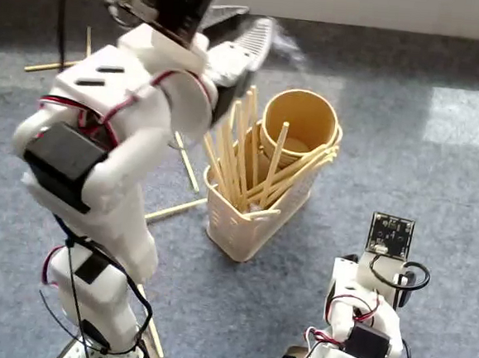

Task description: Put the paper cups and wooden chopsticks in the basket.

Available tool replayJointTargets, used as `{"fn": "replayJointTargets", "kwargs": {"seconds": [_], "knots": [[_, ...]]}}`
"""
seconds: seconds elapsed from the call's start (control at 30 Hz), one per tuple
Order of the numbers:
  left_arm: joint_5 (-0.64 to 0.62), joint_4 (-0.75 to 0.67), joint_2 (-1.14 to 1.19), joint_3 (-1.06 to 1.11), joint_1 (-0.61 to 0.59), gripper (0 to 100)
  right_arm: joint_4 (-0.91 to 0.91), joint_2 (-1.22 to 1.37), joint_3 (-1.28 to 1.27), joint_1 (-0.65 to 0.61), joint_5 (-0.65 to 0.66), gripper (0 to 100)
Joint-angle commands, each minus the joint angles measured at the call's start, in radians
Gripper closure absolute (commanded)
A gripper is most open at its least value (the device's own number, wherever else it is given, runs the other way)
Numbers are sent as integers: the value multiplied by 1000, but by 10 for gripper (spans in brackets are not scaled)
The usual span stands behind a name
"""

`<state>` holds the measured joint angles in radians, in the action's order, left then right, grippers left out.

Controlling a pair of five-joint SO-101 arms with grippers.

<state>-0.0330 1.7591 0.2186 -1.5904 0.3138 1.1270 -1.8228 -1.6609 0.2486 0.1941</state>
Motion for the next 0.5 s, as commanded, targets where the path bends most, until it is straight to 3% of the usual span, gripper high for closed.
{"fn": "replayJointTargets", "kwargs": {"seconds": [0.0,0.07,0.13,0.37,0.47], "knots": [[-15,8,27,147,-375,894,-19,-8,-93,-7,12,652],[-8,8,73,298,-507,891,-19,-8,-93,-7,12,652],[112,9,130,492,-588,891,-19,-8,-93,-7,12,652],[1028,8,200,1196,-608,890,-19,-8,-93,-7,12,652],[1310,8,151,1377,-610,890,-19,-8,-93,-7,12,652]]}}
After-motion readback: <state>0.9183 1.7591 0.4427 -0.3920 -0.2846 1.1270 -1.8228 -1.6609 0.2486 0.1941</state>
